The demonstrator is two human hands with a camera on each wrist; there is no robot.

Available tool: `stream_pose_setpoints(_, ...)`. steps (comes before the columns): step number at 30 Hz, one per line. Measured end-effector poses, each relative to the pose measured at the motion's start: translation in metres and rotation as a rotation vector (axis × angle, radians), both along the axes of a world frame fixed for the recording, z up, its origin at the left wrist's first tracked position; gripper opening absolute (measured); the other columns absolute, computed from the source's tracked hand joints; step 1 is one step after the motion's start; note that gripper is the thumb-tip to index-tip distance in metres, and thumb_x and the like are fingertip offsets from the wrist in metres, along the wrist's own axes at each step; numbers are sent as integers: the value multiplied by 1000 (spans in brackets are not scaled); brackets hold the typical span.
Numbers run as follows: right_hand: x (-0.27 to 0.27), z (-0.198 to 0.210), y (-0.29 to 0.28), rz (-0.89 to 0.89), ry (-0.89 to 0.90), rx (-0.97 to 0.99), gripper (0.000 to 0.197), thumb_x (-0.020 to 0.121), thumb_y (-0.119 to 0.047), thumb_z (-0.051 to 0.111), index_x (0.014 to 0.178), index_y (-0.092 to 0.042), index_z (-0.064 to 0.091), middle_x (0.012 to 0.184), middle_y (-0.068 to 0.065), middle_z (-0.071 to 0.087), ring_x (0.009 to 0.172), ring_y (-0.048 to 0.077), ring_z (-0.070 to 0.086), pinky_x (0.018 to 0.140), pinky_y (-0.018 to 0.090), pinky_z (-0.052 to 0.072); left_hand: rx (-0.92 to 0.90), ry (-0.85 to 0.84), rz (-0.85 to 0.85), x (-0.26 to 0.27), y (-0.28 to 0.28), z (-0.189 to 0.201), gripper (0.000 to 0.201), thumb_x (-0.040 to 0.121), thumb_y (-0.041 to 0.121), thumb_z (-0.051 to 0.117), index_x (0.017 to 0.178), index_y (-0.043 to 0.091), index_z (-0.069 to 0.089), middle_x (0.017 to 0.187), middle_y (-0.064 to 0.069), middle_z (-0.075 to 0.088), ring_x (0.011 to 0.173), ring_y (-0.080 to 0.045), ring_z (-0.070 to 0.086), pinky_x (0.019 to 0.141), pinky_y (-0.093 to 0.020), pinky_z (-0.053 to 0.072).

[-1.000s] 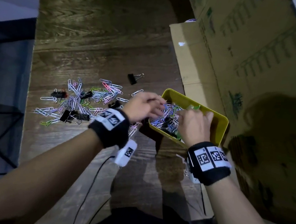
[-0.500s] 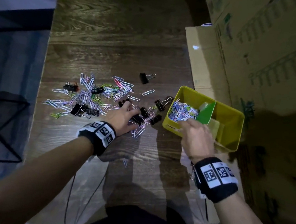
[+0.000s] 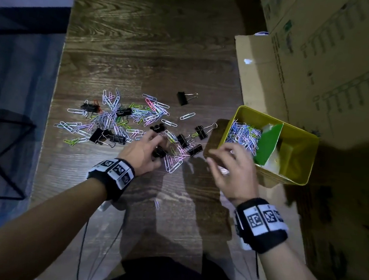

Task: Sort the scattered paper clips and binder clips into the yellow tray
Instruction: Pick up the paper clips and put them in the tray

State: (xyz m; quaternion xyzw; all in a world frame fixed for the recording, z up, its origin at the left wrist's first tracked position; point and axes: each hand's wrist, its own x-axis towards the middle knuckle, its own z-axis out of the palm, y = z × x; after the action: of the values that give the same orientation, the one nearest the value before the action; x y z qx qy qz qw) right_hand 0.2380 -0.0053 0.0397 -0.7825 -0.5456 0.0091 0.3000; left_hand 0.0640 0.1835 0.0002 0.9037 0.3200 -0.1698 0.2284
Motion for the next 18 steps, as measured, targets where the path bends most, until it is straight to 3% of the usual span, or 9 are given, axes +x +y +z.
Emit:
stream_pose_setpoints(3,-18,-13,20,180,96,-180,28,84,-19,65,110,-9,65,106,11,59,91,24,59,77,34,53,45,66,39,-26,7,-3,46,72,33,66,110,24,43,128,-4,38,85,-34,62,72,-42,53)
stream_pose_setpoints(5,-22,-26,33,142,149,-440,47,86,-21,63,130,-13,51,126,14,48,109,28,52,88,40,52,61,81,8,-45,10,-7,45,70,30,67,108,24,42,123,-7,42,86,-34,60,70,-45,53)
stream_pose_setpoints(7,-22,-37,42,69,164,-595,55,87,-20,61,138,-17,39,136,14,37,120,31,42,95,44,46,51,90,-21,-60,13,-9,45,63,22,71,103,19,48,118,-12,46,90,-36,55,65,-48,53)
stream_pose_setpoints(10,-19,-44,53,25,190,-549,40,88,-15,58,127,-12,46,129,15,43,117,32,43,95,44,45,124,79,13,-64,13,-2,44,56,9,76,98,8,61,121,-21,49,97,-39,50,74,-48,52)
stream_pose_setpoints(14,-17,-47,53,32,188,-542,25,91,-17,55,114,-8,51,117,14,54,106,30,53,85,40,49,213,-35,34,-37,1,20,38,68,7,65,104,16,61,131,-20,43,110,-37,45,91,-47,47)
stream_pose_setpoints(16,-15,-47,45,-15,192,-526,18,91,-18,55,107,-10,53,108,11,57,98,29,57,79,37,48,148,-140,42,-3,-3,26,38,74,8,59,111,15,58,127,-16,45,112,-33,46,91,-47,47)
stream_pose_setpoints(18,-17,-43,33,-59,162,-552,20,89,-20,56,106,-11,54,103,11,57,91,32,59,73,37,48,106,-239,19,33,-9,31,35,78,18,60,113,16,55,117,-12,49,105,-32,52,81,-44,50)
